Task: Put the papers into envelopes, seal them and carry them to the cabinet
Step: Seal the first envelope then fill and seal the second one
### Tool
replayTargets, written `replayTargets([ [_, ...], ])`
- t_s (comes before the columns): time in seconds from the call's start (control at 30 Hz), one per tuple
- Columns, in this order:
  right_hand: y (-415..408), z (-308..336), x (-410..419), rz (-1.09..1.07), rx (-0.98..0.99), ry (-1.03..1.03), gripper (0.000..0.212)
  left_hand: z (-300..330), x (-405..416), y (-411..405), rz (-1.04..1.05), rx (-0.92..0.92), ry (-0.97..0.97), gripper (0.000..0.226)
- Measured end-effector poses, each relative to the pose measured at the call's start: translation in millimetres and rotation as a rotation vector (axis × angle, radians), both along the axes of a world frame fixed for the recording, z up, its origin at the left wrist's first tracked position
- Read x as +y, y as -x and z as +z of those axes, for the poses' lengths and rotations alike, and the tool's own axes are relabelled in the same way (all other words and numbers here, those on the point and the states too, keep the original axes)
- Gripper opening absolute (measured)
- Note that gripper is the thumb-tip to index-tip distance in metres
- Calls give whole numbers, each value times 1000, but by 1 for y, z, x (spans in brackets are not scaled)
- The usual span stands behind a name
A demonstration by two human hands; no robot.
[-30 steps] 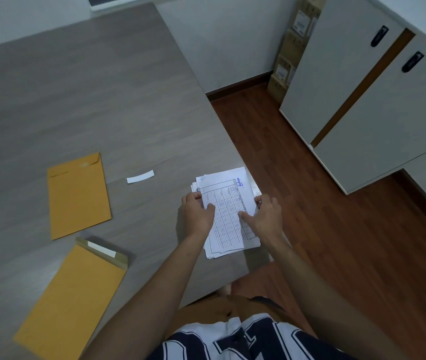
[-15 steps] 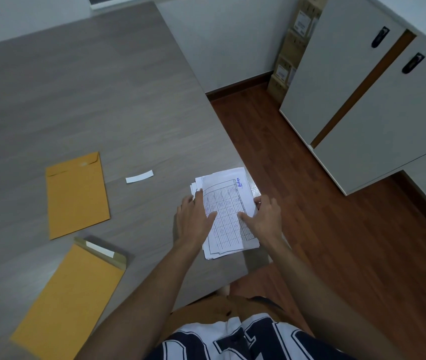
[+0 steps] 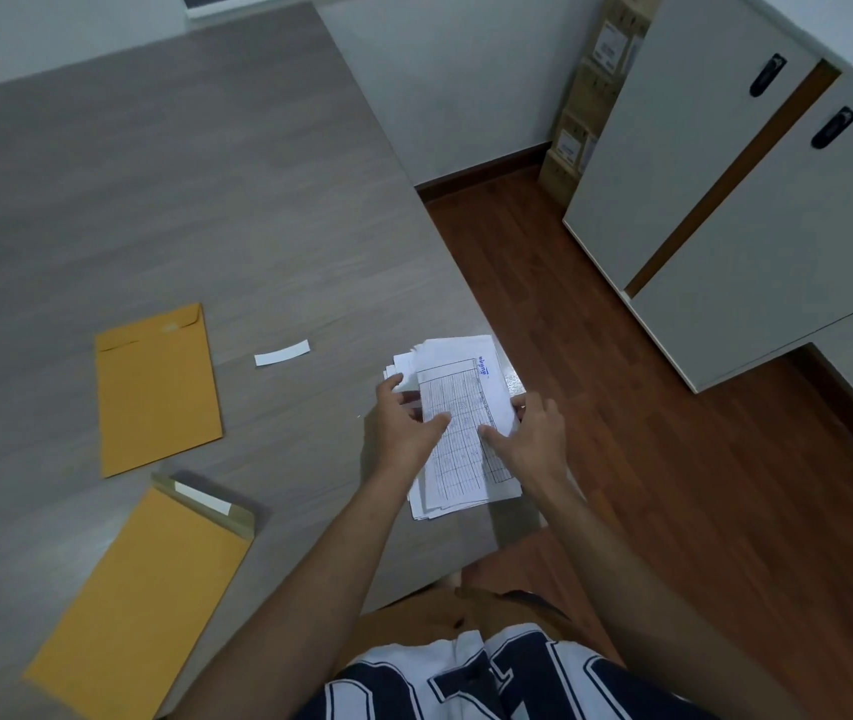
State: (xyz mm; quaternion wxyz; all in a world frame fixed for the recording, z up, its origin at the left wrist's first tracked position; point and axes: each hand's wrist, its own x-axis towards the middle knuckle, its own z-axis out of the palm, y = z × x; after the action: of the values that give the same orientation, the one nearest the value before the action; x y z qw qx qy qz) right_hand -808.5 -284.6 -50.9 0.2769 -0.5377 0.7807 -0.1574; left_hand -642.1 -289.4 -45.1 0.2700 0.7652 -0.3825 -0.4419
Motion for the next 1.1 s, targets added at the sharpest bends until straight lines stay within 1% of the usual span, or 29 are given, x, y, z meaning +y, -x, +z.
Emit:
replayTargets([
  [0.1,-1,-1,0,0,4,1,60,-7,-1,0,-50,124,-79,31],
  [0.13,0,-1,1,3,10,1,60,-7,0,0,-56,142,-86,25],
  [0.3,-3,6,0,15,76,5,59,-5,-2,-3,-4,221,-121,31],
  [0.37,-8,15,0,10,77,28,63,-2,-1,-11,78,312,-114,22],
  [0.43,-17,25,1,-16,27,74,66,9,0,-20,182,433,-78,10],
  [0.5,-31,33,2,-63,-94,120,69,21,3,-34,305,580,-30,15],
  [0.57,-48,43,1,-149,-292,124,72,34,6,-55,426,737,13,21],
  [0.63,-68,55,1,-228,-525,51,75,42,13,-82,501,846,64,24],
  [0.7,-88,65,3,-255,-764,-97,72,47,20,-102,557,919,119,31],
  [0.77,-112,70,9,-159,-958,-206,57,49,30,-122,600,943,154,34],
  [0.83,-137,71,16,-92,-1119,-223,48,52,42,-140,607,965,197,34],
  [0.87,-145,73,19,-96,-1154,-229,47,50,47,-148,608,973,224,35],
  [0.9,-160,74,22,-83,-1153,-241,44,50,57,-164,629,962,257,38],
  [1.0,-188,75,30,6,-1066,-256,34,54,87,-211,707,934,335,47],
  [1.03,-198,74,33,57,-1040,-253,32,58,101,-231,714,885,343,47],
  [1.1,-214,76,40,152,-998,-230,32,65,127,-266,626,679,328,47],
])
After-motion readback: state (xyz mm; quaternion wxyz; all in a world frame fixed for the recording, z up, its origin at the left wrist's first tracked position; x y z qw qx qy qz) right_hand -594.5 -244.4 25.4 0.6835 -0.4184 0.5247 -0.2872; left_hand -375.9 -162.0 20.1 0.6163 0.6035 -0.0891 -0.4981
